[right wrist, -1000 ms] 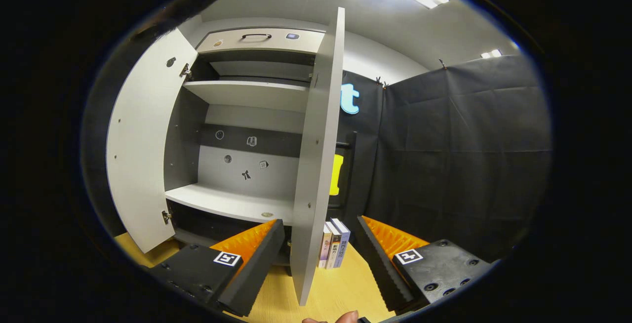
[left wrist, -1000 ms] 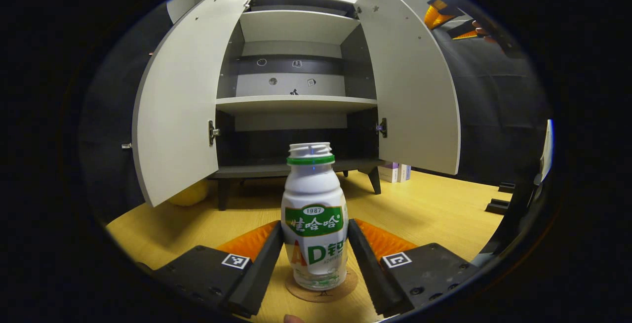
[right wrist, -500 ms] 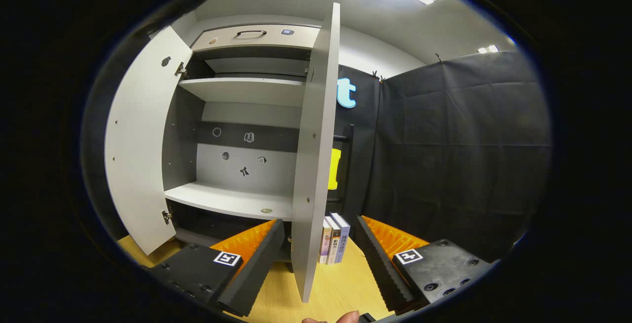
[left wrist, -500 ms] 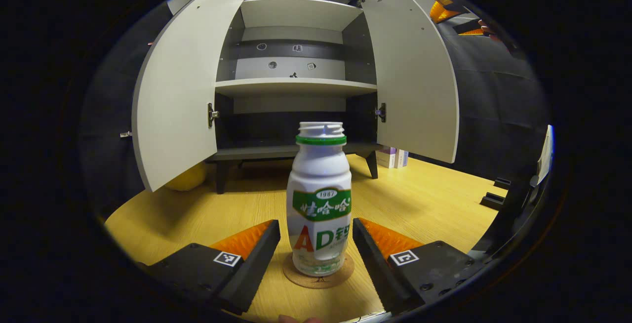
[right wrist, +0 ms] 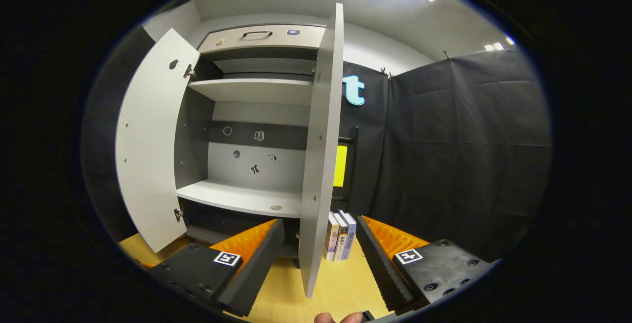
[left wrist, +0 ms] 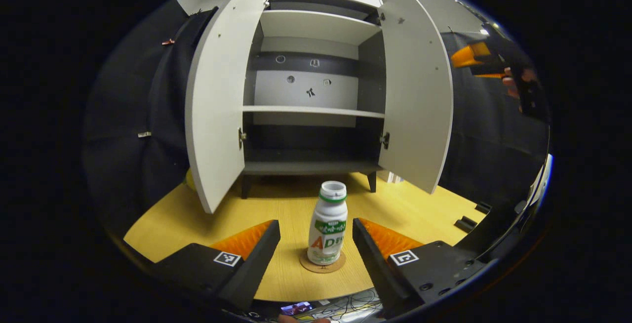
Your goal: Grasp the bottle in the cabinet with the left hand and place it on the coaster, then close the right door with the right hand and the left door with the left hand.
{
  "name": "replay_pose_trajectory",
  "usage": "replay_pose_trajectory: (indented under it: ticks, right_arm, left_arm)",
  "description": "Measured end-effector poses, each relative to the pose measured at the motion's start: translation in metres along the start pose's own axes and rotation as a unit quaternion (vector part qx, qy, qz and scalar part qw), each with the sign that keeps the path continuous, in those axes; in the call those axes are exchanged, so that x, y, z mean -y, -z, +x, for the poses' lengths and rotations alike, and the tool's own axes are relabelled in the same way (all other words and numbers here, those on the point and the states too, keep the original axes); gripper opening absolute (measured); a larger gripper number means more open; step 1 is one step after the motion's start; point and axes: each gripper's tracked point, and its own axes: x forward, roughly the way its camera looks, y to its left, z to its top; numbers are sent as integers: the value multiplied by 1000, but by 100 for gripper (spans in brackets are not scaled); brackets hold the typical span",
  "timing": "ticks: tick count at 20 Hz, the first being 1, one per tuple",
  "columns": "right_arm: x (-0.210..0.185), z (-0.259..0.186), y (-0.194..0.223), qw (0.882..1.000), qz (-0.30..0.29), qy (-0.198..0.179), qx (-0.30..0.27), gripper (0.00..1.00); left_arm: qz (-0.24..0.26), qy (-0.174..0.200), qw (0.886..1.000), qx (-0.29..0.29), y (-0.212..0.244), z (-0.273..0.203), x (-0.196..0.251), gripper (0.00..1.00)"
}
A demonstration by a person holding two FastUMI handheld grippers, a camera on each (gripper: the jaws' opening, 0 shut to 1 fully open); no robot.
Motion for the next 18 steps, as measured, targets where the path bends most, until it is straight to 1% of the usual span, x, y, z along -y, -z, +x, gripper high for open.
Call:
replay_pose_trajectory:
  ticks: [3, 6, 8, 10, 13, 16, 18]
  right_arm:
    - [12, 0, -5, 1000, 8, 0, -5, 97]
    - [27, 5, -6, 1000, 15, 1, -16, 97]
    - [37, 9, -5, 1000, 11, 5, -23, 97]
    - [46, 14, -2, 1000, 8, 10, -29, 97]
    - [62, 25, -5, 999, 8, 24, -31, 97]
    - [84, 44, -8, 999, 2, 43, -33, 97]
    - [91, 58, -11, 999, -2, 43, -31, 97]
  left_arm:
    - [4, -22, 999, 27, -58, -11, -17, 94]
    - [-2, -56, 997, 45, -107, -17, -37, 94]
    - [1, -79, 996, 49, -130, -20, -45, 93]
    - [10, -99, 994, 52, -148, -23, -53, 94]
    - [14, -110, 992, 51, -163, -25, -55, 93]
    - [1, -115, 992, 57, -171, -25, -55, 94]
    - [-14, -124, 991, 53, -172, -26, -58, 93]
